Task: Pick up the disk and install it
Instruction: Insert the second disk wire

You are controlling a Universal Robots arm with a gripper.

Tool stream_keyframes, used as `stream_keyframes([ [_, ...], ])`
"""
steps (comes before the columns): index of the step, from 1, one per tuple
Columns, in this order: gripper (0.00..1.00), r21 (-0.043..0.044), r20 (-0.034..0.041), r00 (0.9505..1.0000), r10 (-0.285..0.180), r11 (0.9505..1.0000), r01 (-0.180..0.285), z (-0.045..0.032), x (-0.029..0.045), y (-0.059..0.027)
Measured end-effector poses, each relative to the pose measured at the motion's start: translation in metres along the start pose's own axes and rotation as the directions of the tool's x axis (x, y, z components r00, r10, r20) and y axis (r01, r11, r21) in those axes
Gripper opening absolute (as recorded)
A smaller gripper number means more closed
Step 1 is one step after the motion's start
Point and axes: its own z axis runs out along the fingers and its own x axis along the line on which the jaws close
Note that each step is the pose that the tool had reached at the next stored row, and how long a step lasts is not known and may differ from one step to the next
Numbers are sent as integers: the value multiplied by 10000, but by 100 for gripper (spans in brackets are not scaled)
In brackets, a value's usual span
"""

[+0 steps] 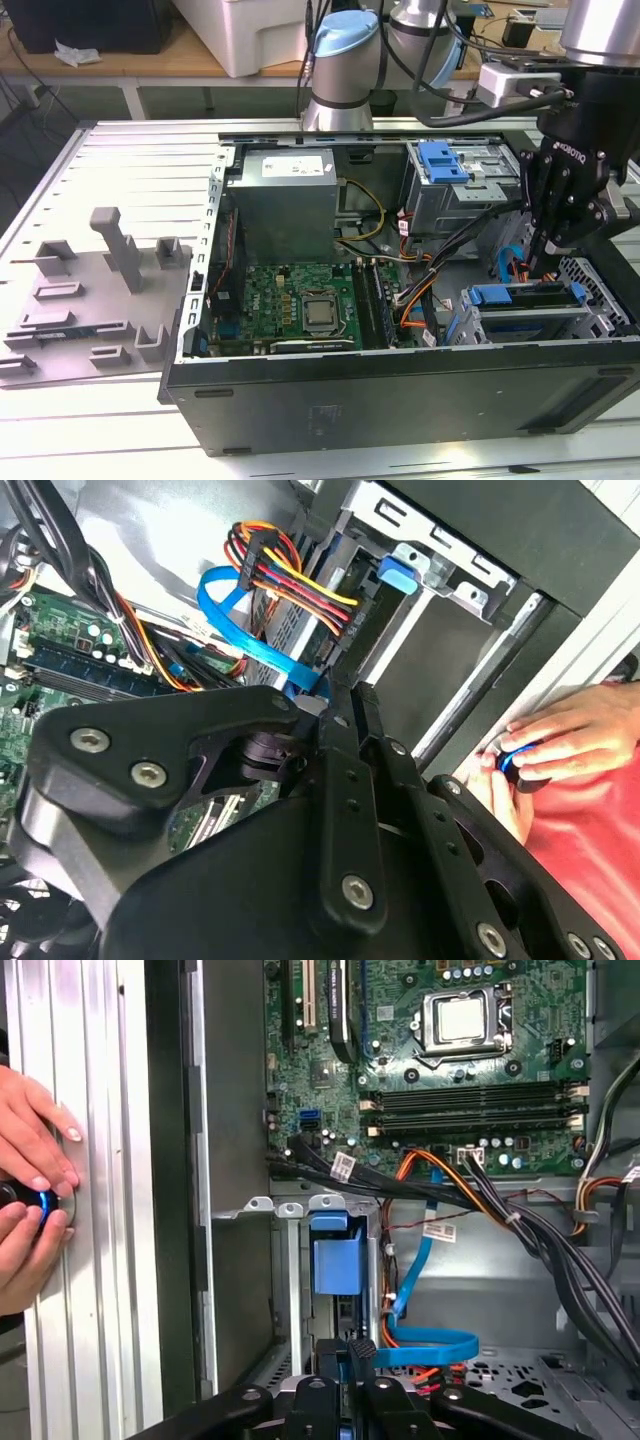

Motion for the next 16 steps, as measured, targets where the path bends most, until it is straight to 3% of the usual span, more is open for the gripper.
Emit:
stream_keyframes([
  [4, 16, -3, 98, 10000, 3, 10000, -3, 12, -2, -27],
  [16, 16, -3, 110, 9999, 1, 10000, -1, 41, -7, -27],
])
